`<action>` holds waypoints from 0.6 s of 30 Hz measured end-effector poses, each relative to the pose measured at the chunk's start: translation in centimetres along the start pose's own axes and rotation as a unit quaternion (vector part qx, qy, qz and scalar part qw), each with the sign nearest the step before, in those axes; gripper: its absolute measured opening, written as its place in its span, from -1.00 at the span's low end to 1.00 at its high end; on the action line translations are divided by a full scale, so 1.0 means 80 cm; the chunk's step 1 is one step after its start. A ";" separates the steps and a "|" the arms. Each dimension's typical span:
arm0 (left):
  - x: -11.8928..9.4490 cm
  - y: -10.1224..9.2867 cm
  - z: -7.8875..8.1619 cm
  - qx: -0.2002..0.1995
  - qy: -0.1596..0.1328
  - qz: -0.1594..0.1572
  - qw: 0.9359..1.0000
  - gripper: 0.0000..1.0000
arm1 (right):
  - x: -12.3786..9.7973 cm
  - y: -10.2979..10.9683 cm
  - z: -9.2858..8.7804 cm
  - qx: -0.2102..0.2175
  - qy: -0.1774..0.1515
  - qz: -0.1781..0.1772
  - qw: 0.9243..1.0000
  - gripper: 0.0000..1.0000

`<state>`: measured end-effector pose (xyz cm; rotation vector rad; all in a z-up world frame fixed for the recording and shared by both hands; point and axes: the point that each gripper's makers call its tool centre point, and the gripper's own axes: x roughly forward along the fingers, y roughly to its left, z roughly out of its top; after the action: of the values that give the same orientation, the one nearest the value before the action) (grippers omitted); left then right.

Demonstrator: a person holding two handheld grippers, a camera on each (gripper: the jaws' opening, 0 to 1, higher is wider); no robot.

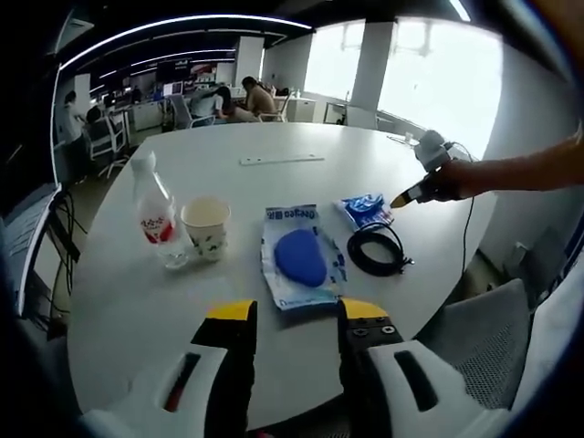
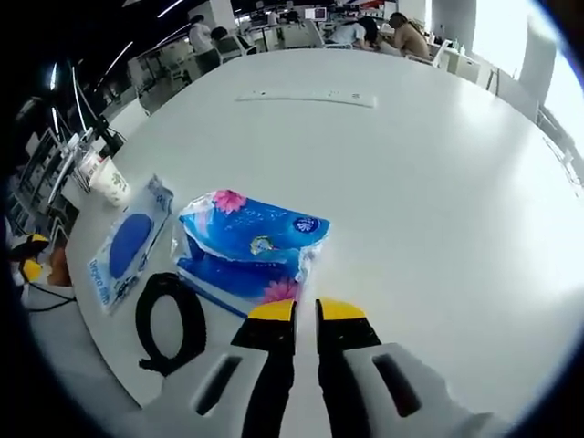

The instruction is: Arrange the tabletop items into an orderly group along one side of the table until the central work area is clear of visible clutter.

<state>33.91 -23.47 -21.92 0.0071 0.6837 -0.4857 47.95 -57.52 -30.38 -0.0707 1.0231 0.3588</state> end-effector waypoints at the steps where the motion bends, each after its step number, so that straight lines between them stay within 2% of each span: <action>1: 0.000 -0.001 -0.001 0.000 0.001 0.000 1.000 -0.32 | 0.000 -0.001 0.000 0.000 0.000 0.000 1.000 -0.90; 10: 0.012 -0.002 -0.006 -0.009 0.009 -0.004 1.000 -0.34 | 0.002 0.010 -0.006 -0.017 -0.002 0.002 1.000 -0.91; 14: 0.021 -0.003 -0.015 -0.040 0.011 -0.009 0.999 -0.34 | 0.005 0.017 -0.012 -0.023 0.000 0.004 1.000 -0.91; 18: 0.026 -0.010 -0.023 -0.044 0.016 -0.013 0.999 -0.34 | 0.006 0.022 -0.014 -0.029 -0.001 0.009 1.000 -0.91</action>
<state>33.85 -24.76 -24.49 -0.0776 0.7380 -0.4810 46.68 -56.01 -31.21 -0.1134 1.0128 0.4043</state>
